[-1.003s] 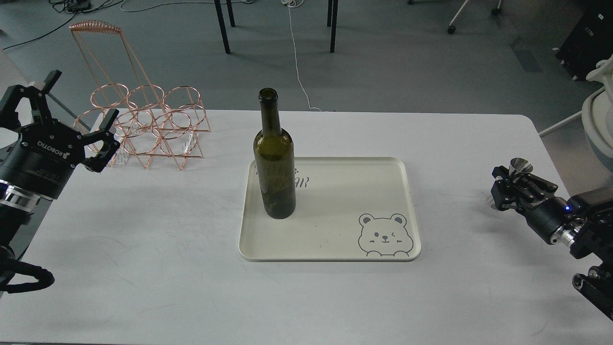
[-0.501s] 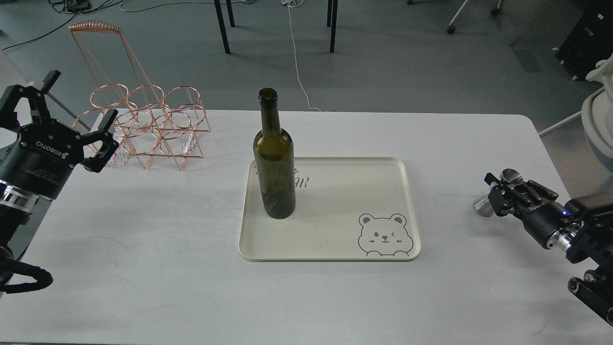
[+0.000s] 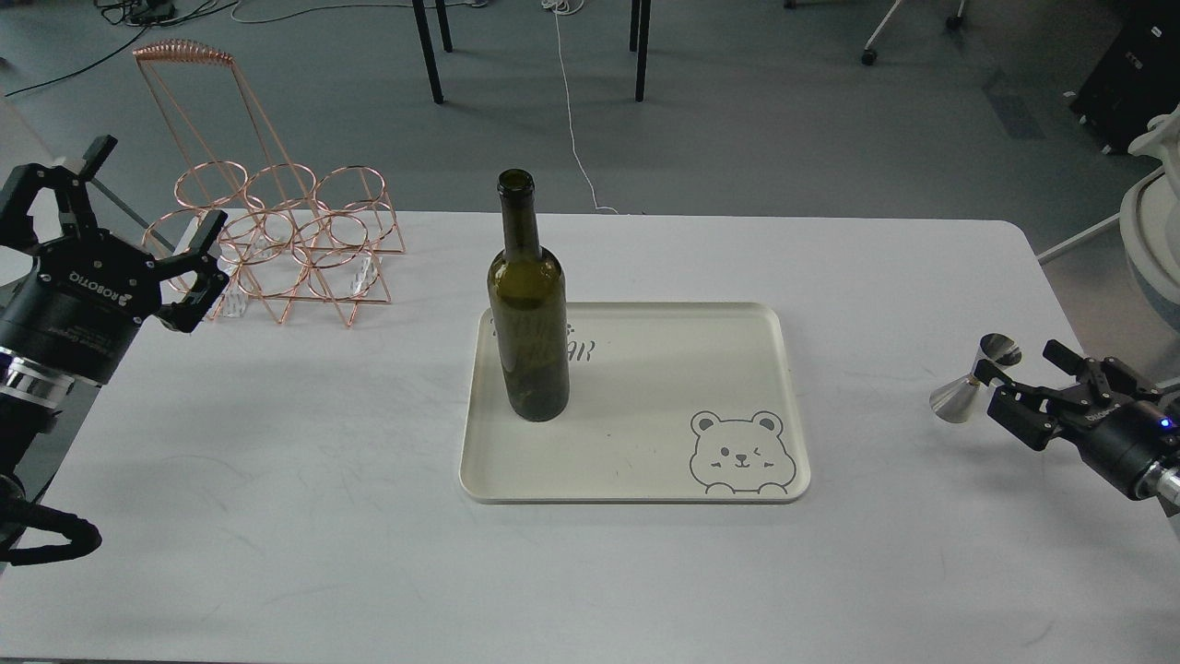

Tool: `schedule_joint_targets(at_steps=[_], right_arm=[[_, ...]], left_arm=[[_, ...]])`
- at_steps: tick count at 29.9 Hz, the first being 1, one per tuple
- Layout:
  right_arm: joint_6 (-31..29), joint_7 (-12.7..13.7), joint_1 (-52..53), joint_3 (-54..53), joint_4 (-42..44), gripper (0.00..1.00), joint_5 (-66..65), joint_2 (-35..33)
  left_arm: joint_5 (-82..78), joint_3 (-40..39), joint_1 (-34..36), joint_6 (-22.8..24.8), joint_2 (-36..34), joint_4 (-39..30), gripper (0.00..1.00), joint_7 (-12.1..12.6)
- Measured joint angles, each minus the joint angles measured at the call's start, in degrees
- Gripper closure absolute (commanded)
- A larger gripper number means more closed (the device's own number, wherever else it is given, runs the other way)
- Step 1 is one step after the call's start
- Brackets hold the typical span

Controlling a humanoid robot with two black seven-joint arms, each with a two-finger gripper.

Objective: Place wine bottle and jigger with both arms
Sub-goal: 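Carry the jigger off the tray and set it on the table, then reach the left gripper to the neck of the green wine bottle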

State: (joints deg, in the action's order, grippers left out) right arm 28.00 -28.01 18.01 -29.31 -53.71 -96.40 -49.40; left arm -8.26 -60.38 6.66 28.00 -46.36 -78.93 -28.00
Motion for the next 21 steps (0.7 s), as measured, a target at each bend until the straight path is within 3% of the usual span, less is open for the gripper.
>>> schedule_joint_targets(at_steps=[6,11,18,21], right_arm=[[0.0,0.0,-6.1,-0.1,-13.0,0.05,8.5,-7.6],[0.0,0.0,-7.0,-0.7,-25.8,0.04,25.9,-12.7],[0.0,0.0,-2.0,-5.1,-34.5,0.03,55.9,-13.6],[-5.1,0.0,1.3,-7.5,-34.4,0.02,70.4,-13.2]], left_arm=[[0.0,0.0,0.0,0.0,-1.3,0.0,0.01,0.0],[-2.0,-0.2,0.1,0.0,-4.4,-1.8,0.01,0.0],[-22.8,-3.1,1.4,0.0,-7.8,-8.1,0.01,0.0],[-35.3,-5.8,2.7,0.0,-7.5,-11.0,0.01,0.0]])
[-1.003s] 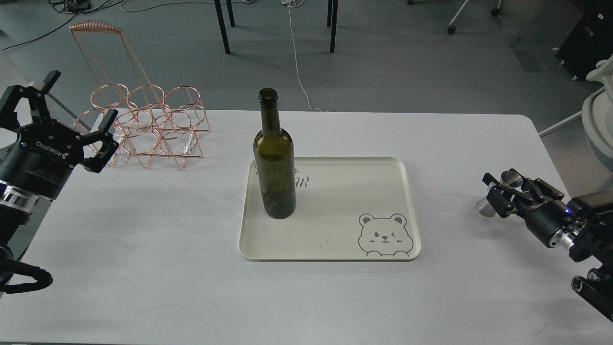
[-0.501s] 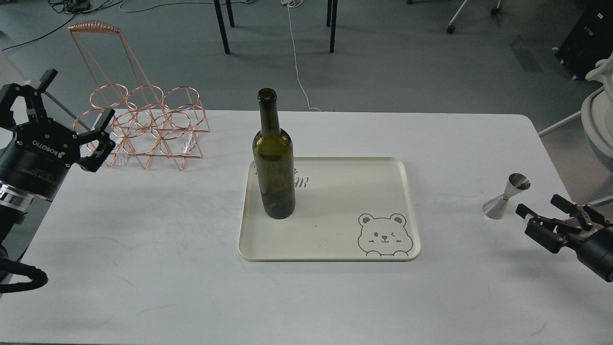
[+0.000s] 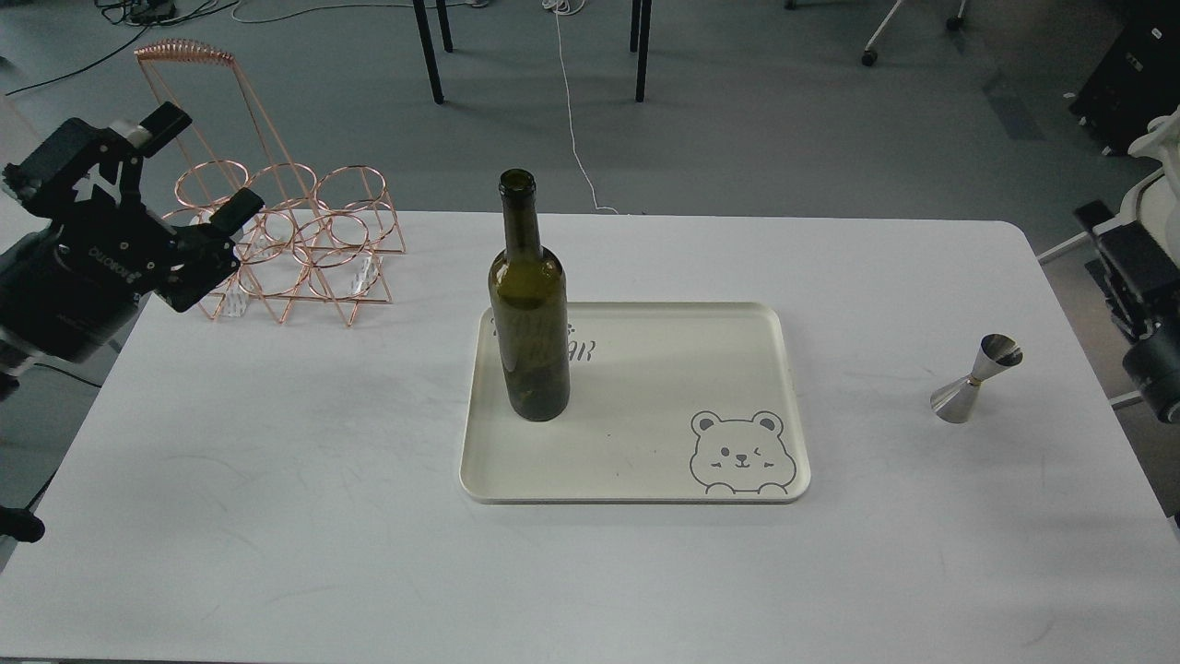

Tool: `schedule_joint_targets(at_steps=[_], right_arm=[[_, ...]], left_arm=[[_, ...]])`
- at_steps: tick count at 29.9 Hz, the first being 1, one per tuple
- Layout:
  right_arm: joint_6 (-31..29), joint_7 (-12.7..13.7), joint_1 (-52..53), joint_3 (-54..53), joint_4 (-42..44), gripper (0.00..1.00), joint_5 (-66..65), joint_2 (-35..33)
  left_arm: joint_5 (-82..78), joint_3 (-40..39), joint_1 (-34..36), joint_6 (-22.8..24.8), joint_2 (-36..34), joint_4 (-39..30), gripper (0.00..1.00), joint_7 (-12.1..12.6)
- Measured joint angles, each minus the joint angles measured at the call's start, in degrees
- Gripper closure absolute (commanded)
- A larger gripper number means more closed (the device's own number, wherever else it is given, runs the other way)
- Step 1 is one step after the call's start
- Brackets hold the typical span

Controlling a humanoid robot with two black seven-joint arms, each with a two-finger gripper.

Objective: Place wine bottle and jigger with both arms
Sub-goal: 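Reach the left gripper to the neck of the green wine bottle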

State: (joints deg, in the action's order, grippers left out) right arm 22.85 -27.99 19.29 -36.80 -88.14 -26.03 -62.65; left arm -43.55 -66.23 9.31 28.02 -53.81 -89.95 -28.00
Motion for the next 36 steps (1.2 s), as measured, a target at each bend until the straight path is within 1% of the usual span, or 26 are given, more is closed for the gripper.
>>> schedule_joint_targets(at_steps=[4,6,8,11,13,19,29,36], right_arm=[[-12.7,0.0,3.4,-1.4,2.1,0.02,17.6,0.0],[-16.9,0.0,4.1,-1.6,3.2,0.02,21.9,0.1],[-19.0,0.0,4.4,-1.6,3.7,0.02,23.6,0.2],[-19.7,0.0,4.4,-1.6,4.0,0.02,24.1,0.4],[-19.9,0.0,4.4,-1.5,4.1,0.02,24.2,0.4],[-19.9,0.0,4.4,-1.5,4.1,0.02,24.2,0.4],[-19.8,0.0,4.3,-1.5,4.1,0.02,24.2,0.4],[-19.7,0.0,4.3,-1.4,4.1,0.02,24.4,0.9]], left_arm=[[-17.3,-1.3,3.7,-0.3,2.1,-3.5,0.01,0.0],[-28.0,-1.3,6.1,-1.6,3.0,-4.4,0.01,0.0],[-38.9,-1.0,8.3,-3.6,3.8,-4.8,0.01,0.0],[-54.3,0.3,11.8,-7.2,4.3,-4.5,0.01,0.0],[-61.8,3.0,14.1,-9.5,4.7,-3.9,0.01,0.0],[-67.6,10.9,19.7,-12.8,7.5,-1.5,0.01,0.0],[-71.2,16.7,25.3,-13.3,14.3,3.9,0.01,0.0],[-71.9,17.5,26.6,-13.3,16.7,6.8,0.02,0.0]])
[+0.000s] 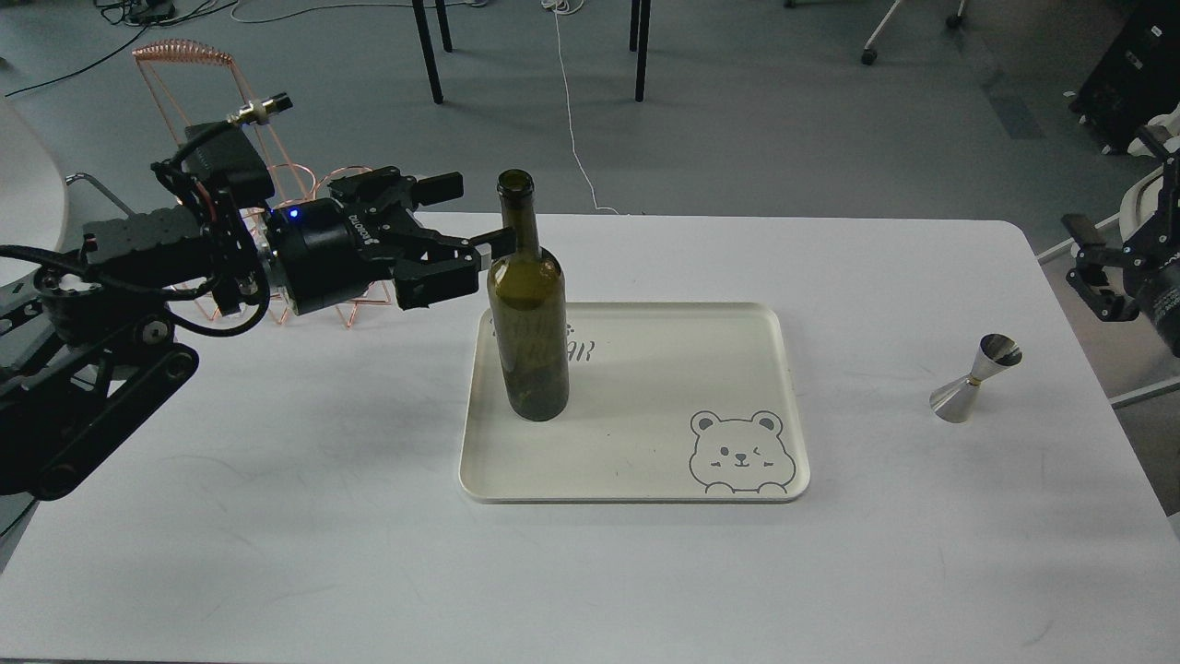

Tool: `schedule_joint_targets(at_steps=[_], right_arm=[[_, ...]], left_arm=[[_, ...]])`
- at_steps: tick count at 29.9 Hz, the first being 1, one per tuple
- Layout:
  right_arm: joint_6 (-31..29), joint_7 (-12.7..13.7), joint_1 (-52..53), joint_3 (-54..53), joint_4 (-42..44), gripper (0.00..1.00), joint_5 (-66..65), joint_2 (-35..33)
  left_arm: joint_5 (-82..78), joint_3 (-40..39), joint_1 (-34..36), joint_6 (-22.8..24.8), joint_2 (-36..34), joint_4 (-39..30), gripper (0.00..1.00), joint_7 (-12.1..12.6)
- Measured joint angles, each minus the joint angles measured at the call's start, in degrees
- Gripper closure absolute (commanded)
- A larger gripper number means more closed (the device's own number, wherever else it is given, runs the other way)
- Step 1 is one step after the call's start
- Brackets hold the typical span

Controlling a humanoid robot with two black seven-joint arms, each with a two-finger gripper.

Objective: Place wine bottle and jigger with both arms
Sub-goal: 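Reach the left gripper to the neck of the green wine bottle, then close the left gripper on the bottle neck and lift it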

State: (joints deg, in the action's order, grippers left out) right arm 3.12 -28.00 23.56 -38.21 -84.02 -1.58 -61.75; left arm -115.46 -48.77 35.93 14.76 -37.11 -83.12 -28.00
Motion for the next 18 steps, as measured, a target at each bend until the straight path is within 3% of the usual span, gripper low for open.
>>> schedule_joint_targets(at_steps=[18], right_arm=[[0.3,0.0,0.0,0.1,0.0,0.02,0.1,0.4]], left_arm=[[-1.1,0.1,0.2,-2.1,5.5,2.9,0.08,0.0]])
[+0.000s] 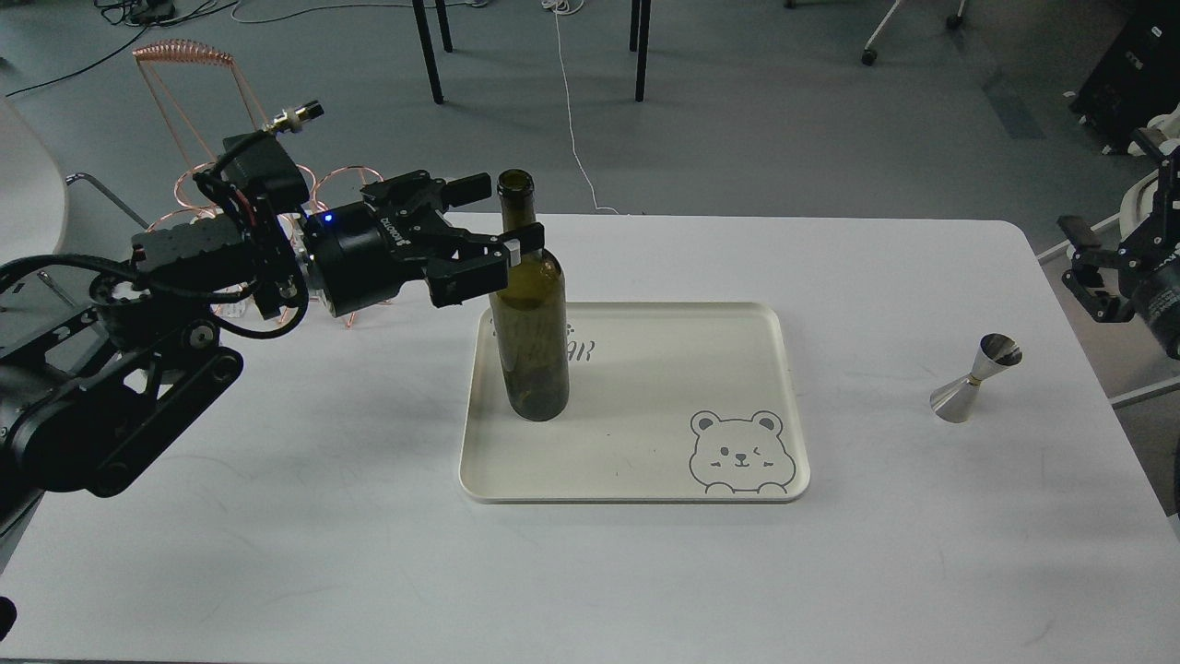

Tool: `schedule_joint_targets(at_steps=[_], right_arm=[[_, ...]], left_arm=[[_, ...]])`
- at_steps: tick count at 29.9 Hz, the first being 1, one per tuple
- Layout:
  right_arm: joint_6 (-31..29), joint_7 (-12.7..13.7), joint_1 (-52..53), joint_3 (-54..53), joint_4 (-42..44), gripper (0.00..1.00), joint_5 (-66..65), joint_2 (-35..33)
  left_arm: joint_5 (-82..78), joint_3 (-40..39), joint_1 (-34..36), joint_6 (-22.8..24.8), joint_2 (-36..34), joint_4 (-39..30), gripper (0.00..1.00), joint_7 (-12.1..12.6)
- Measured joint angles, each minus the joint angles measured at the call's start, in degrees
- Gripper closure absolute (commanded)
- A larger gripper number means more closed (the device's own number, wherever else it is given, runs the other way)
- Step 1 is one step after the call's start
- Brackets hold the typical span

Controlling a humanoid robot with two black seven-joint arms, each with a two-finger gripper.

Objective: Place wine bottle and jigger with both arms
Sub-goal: 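Close the left gripper on the bottle neck and lift it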

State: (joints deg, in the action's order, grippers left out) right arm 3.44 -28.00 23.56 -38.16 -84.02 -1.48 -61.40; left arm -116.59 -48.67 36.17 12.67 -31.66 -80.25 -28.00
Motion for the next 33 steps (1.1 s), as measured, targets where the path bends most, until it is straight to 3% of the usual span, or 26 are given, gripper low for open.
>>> schedule_joint_targets(at_steps=[4,8,11,13,17,19,25,33], right_arm=[[0.0,0.0,0.0,-0.1,0.0,0.02,0.1,0.0],[0.0,0.0,0.1,-0.1,0.0,0.02,0.1,0.0],[0.0,0.0,0.1,-0.1,0.0,0.02,0.1,0.0],[0.1,0.0,0.0,0.0,0.0,0.02,0.1,0.0],[0.1,0.0,-0.1,0.0,0.0,0.02,0.1,0.0],[0.1,0.0,-0.1,0.0,0.0,0.02,0.1,0.0],[0.4,0.0,-0.2,0.3,0.0,0.02,0.1,0.0],[0.5,0.0,-0.3,0.3,0.0,0.02,0.1,0.0]], left_arm=[[-0.1,2.4,1.7,-0.1,0.1,0.0,0.21,0.0],[-0.1,4.1,2.9,-0.2,0.1,0.6,0.24,0.0],[0.0,4.3,3.0,-0.6,0.3,0.7,0.33,0.0],[0.0,4.4,3.0,-0.9,0.5,0.7,0.41,0.0],[0.0,4.4,3.1,-1.1,0.5,0.7,0.72,0.0],[-0.1,4.4,3.1,-1.4,0.5,0.8,0.80,0.0],[-0.1,4.4,3.7,-2.3,0.4,0.8,0.88,0.0],[0.7,4.4,8.6,-2.2,-1.5,0.7,0.88,0.0]])
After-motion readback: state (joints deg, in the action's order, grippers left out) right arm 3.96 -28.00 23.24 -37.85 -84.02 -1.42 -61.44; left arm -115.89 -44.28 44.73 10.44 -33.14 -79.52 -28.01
